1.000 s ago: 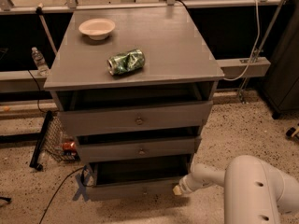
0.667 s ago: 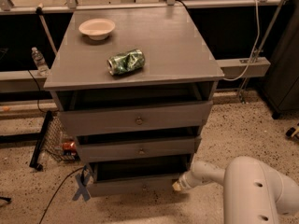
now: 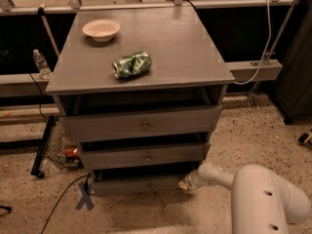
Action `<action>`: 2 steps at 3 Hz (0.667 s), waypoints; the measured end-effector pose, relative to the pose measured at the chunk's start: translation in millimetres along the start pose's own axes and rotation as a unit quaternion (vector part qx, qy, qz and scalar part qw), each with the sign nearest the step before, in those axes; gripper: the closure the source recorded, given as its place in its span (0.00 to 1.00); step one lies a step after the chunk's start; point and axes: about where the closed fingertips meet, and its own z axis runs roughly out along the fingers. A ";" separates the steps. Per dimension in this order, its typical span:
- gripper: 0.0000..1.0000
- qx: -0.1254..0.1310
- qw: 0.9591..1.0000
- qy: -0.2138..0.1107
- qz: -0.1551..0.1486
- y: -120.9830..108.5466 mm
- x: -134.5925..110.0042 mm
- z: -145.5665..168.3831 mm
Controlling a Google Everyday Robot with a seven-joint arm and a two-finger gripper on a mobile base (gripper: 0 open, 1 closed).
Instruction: Close bottom drawer
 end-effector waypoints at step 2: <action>1.00 0.010 0.999 -0.021 -0.023 -6.8 -27.5 -1.8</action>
Offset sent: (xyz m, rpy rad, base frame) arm 0.0415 0.0078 0.0230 -0.0028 -0.0963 0.0320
